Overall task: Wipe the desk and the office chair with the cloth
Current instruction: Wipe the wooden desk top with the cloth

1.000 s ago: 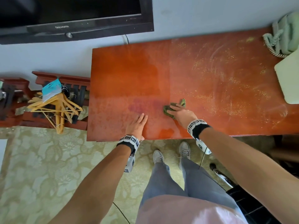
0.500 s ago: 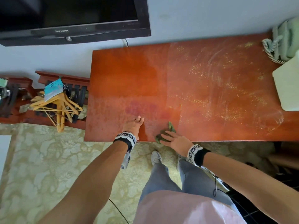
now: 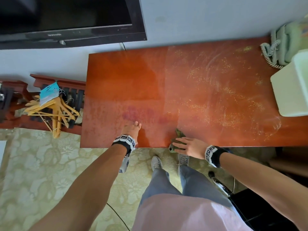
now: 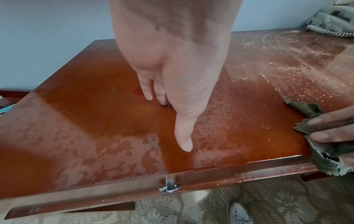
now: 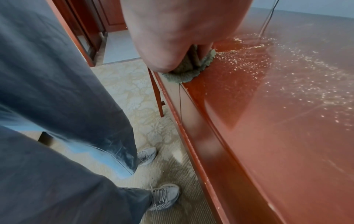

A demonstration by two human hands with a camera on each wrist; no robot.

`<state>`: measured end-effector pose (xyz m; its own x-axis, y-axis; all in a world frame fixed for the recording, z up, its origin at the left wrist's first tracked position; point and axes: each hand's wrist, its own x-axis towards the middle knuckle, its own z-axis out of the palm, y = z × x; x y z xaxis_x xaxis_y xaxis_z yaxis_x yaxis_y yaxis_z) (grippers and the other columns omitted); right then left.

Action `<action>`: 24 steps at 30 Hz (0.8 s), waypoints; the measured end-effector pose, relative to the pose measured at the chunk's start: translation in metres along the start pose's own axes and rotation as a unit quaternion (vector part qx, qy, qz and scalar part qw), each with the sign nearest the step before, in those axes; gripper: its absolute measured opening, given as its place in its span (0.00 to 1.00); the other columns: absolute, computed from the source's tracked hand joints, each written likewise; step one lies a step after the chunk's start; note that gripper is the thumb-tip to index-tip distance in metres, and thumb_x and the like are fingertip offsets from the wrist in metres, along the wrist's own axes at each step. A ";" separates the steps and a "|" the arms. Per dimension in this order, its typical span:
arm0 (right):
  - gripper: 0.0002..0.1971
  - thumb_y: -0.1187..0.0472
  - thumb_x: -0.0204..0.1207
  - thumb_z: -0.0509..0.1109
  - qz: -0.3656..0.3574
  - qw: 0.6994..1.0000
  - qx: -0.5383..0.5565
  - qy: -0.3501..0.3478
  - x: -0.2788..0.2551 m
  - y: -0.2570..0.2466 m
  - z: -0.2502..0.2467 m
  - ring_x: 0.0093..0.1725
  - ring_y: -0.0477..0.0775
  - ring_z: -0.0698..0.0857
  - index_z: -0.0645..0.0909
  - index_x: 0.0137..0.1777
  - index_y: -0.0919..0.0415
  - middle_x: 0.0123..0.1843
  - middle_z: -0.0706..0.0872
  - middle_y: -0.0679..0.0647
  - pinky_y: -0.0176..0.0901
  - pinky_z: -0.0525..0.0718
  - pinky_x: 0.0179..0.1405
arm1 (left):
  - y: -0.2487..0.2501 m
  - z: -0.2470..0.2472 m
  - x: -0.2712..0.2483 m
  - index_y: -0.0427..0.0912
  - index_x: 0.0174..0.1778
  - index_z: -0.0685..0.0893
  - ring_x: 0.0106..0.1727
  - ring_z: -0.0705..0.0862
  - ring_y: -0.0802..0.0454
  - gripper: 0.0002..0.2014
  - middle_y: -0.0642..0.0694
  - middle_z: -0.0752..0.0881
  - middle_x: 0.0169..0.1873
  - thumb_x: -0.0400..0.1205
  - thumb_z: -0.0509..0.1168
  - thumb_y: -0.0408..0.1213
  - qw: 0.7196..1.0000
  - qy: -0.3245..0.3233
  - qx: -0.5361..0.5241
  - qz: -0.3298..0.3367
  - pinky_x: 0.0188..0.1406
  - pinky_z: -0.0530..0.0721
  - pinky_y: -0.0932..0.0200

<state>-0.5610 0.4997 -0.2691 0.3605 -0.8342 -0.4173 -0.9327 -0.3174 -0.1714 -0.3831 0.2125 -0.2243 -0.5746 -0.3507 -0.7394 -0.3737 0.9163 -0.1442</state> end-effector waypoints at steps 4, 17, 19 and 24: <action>0.36 0.63 0.71 0.84 0.021 1.000 0.000 -0.017 0.009 -0.011 0.002 0.83 0.66 0.73 0.79 0.80 0.54 0.85 0.74 0.57 0.59 0.74 0.79 | 0.000 0.003 -0.002 0.46 0.93 0.45 0.62 0.84 0.51 0.54 0.47 0.42 0.92 0.80 0.78 0.45 1.000 -0.004 -0.010 -0.004 0.59 0.88 0.56; 0.30 0.65 0.89 0.63 0.028 0.997 0.062 -0.028 0.088 -0.049 -0.022 0.91 0.66 0.50 0.61 0.90 0.56 0.93 0.51 0.58 0.63 0.55 0.90 | 0.012 -0.006 0.012 0.41 0.91 0.60 0.65 0.87 0.44 0.45 0.44 0.61 0.90 0.80 0.77 0.38 0.995 -0.028 -0.082 -0.056 0.59 0.91 0.53; 0.30 0.65 0.89 0.63 0.017 0.997 0.068 -0.020 0.078 -0.041 -0.022 0.91 0.66 0.51 0.62 0.89 0.55 0.93 0.53 0.57 0.63 0.57 0.89 | 0.022 -0.017 0.011 0.38 0.79 0.78 0.55 0.90 0.44 0.33 0.43 0.85 0.69 0.80 0.78 0.44 0.994 -0.025 -0.069 -0.080 0.54 0.92 0.51; 0.30 0.69 0.87 0.64 -0.020 0.998 0.064 -0.009 0.027 -0.008 -0.015 0.91 0.64 0.55 0.68 0.87 0.53 0.91 0.59 0.56 0.60 0.61 0.89 | 0.044 -0.008 0.018 0.38 0.92 0.46 0.86 0.68 0.38 0.58 0.39 0.53 0.91 0.78 0.78 0.55 0.985 0.028 -0.157 -0.070 0.79 0.78 0.44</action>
<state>-0.5445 0.4731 -0.2659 0.3979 -0.8134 -0.4242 -0.9093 -0.2884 -0.2999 -0.4156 0.2448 -0.2391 -0.5369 -0.4876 -0.6885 -0.6542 0.7559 -0.0253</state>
